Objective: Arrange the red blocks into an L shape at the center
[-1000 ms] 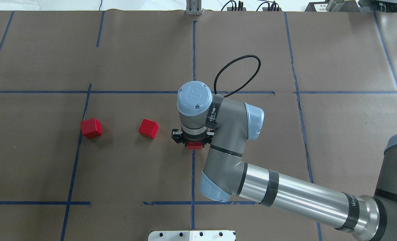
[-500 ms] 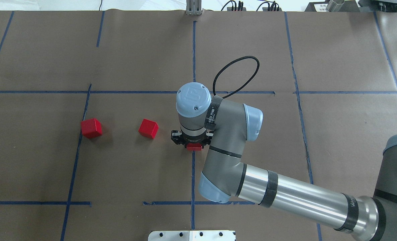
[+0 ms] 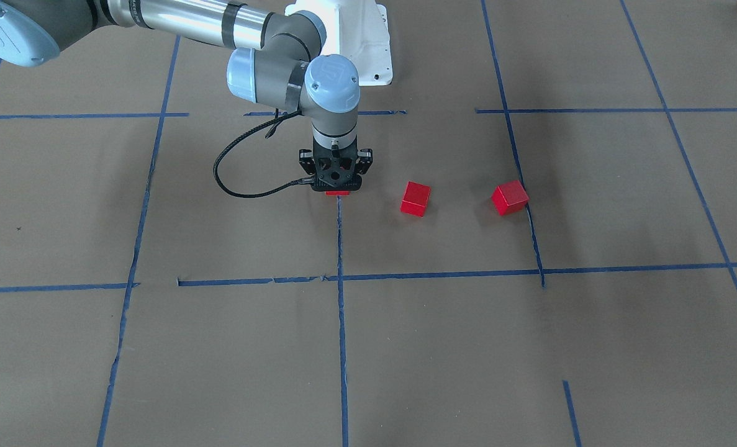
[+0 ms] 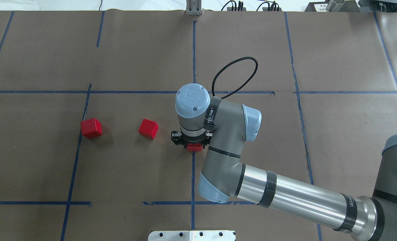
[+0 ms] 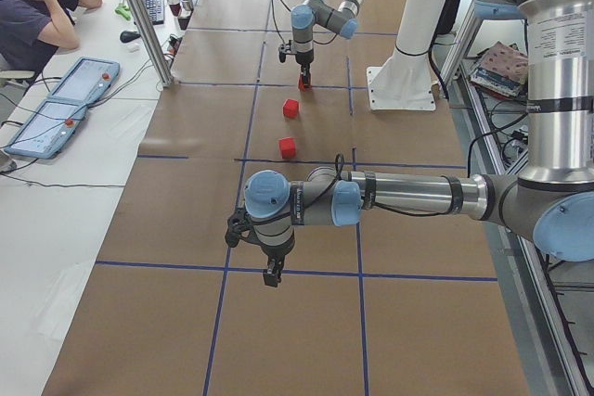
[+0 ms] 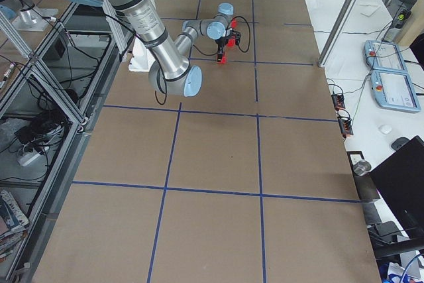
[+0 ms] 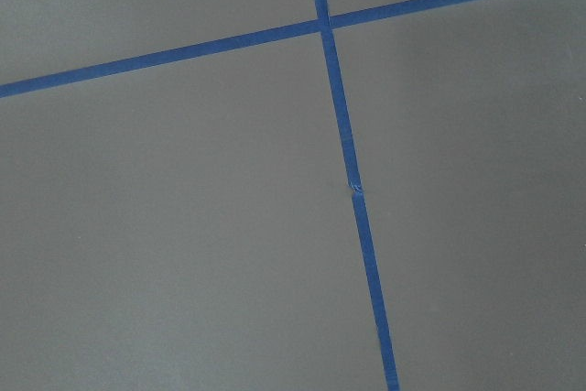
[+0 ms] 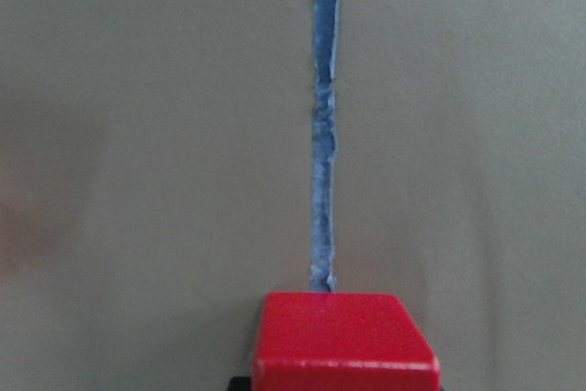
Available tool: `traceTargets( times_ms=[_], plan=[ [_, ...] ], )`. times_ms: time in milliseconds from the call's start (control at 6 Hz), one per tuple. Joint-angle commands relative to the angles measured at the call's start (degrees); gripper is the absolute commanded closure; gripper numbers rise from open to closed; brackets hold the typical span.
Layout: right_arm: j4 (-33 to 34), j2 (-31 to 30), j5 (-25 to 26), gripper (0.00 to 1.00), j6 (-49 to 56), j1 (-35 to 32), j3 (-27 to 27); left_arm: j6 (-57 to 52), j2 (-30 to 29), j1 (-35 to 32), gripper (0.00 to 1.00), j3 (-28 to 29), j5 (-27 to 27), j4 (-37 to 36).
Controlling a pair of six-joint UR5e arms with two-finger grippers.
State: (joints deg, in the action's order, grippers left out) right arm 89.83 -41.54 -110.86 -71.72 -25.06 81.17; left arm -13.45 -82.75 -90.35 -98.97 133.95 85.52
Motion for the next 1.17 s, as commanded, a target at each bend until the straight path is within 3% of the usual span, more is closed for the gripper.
traceTargets(
  times_ms=[0,500,667,1000],
  plan=[
    [0.0,0.14,0.03,0.04,0.26,0.01,-0.04,0.0,-0.04,0.0,0.0,0.01,0.0,0.0],
    [0.7,1.82,-1.8,0.01,1.65,-6.28,3.71,0.0,-0.04,0.0,0.0,-0.17,0.0,0.44],
    [0.79,1.29,-5.64,0.0,4.97,-11.28,3.91,-0.09,-0.22,0.09,0.0,-0.25,-0.26,0.53],
    [0.88,-6.4,-14.17,0.0,20.73,-24.71,4.0,0.09,-0.57,1.58,0.0,-0.34,-0.53,0.53]
  ],
)
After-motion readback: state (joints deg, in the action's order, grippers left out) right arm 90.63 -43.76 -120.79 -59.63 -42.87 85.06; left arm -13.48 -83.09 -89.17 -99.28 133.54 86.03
